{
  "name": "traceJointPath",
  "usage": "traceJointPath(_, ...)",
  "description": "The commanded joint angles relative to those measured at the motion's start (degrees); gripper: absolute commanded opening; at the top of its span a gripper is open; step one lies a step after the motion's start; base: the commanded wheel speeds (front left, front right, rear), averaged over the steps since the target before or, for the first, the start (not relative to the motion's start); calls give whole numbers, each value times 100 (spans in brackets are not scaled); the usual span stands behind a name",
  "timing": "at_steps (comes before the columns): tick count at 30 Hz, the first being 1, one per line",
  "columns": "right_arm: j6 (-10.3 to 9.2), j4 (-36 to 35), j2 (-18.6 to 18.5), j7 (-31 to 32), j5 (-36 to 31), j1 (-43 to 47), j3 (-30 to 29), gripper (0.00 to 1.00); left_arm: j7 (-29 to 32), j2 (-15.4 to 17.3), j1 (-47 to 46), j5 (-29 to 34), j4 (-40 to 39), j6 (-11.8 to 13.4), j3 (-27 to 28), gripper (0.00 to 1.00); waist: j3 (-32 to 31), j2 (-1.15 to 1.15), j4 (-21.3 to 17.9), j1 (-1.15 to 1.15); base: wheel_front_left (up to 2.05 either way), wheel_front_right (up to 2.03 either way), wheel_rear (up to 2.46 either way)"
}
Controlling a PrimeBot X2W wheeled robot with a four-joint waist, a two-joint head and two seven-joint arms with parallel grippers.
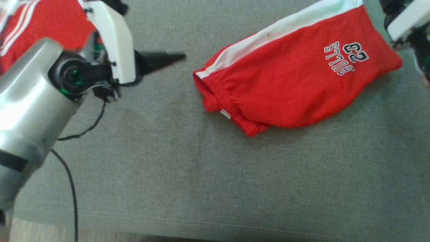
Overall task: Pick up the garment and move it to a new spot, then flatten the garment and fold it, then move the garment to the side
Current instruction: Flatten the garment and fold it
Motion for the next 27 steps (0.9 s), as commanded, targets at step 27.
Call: traceJointPath(27, -4, 2685, -115, 1374, -95, 41, 830, 100, -5565, -472, 3226, 3399, -2100, 2117, 1762, 100, -347, 0, 1153, 0, 0, 0, 0)
